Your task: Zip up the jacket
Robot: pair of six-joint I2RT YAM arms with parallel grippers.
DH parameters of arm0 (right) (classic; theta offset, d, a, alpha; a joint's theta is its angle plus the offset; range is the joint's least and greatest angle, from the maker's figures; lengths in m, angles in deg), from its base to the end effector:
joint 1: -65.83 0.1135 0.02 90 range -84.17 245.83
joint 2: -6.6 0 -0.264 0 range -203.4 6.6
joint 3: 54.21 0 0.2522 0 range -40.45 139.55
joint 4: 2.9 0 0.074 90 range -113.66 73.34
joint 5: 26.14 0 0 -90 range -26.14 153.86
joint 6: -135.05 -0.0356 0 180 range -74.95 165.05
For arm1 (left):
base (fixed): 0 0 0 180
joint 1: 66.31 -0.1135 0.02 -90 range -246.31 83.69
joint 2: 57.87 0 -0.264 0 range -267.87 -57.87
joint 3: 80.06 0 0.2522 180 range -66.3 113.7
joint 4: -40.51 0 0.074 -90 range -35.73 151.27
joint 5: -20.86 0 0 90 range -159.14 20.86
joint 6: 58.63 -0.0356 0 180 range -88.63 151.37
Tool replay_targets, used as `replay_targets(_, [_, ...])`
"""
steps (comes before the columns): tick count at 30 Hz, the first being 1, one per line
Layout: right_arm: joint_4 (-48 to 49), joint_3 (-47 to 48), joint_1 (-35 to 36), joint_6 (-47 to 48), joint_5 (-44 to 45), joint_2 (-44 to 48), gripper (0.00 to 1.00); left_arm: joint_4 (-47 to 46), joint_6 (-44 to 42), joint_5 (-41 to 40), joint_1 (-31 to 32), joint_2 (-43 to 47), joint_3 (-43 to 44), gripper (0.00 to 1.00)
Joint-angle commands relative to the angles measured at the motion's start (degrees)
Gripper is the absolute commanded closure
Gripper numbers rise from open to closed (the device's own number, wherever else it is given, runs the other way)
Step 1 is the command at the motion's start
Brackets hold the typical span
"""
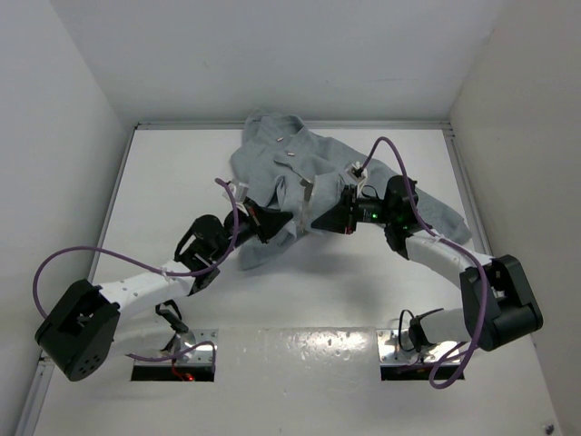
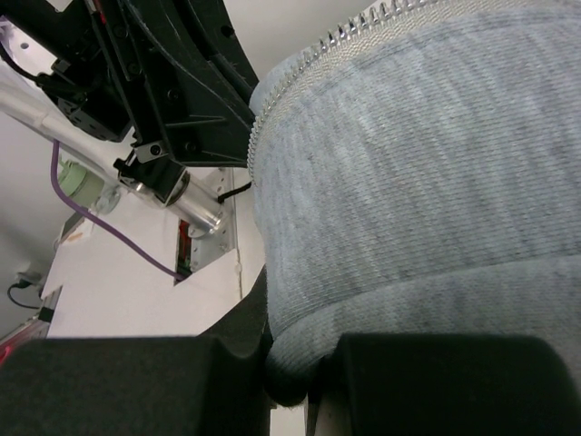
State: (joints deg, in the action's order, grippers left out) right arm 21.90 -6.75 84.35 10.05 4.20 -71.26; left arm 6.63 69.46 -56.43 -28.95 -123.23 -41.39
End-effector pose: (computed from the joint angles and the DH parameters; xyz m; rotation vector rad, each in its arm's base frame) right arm 0.2496 0.1160 0.2350 -0.6167 1.7678 1.5287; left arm 0.1885 -0.1538 0.2538 0.1870 1.5605 -1.2194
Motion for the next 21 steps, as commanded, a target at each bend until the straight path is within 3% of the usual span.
replay_targets(1, [4.6, 1.1, 0.5, 0.1, -1.7, 2.0, 1.00, -4.1, 0.9, 0.2, -0.7, 1.1, 0.6, 1.00])
replay_targets(21, [5.1, 1.7, 0.4, -0.2, -1.1, 2.2, 1.00, -2.8, 0.4, 2.3, 0.4, 1.1, 0.7, 1.00])
